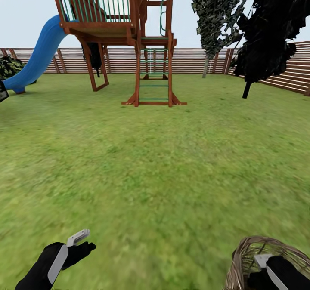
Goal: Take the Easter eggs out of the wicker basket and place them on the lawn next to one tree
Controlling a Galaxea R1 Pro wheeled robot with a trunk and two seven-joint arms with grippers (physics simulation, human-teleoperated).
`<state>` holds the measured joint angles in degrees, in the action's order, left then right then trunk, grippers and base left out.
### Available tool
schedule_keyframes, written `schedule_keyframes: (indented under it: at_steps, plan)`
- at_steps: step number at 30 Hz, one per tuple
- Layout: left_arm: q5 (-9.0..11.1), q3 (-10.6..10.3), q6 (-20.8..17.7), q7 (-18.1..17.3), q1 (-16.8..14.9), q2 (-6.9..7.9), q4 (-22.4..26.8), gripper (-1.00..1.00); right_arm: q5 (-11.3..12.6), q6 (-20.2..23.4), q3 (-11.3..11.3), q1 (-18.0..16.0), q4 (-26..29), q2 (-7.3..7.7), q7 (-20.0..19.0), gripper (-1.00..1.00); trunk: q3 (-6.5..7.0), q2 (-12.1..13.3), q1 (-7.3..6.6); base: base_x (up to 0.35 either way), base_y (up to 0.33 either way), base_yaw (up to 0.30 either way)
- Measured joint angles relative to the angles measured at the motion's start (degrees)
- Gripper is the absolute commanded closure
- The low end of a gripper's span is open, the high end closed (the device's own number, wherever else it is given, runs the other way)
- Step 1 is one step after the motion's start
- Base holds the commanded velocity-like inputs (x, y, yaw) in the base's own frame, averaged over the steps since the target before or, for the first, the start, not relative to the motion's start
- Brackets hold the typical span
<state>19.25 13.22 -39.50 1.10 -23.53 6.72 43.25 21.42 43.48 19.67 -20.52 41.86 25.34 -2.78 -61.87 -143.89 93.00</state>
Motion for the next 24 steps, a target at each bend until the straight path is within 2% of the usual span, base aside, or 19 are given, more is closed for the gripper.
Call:
schedule_keyframes:
  at_steps: [24]
  plan:
    - [0.0, -0.1, 0.0, 0.1, 0.0, 0.06, 0.0, -1.0, 0.0, 0.0, 0.1, 0.0, 0.0, 0.01, 0.0, -1.0, -5.32, -0.3, 0.62, 0.0, 0.0, 0.0]
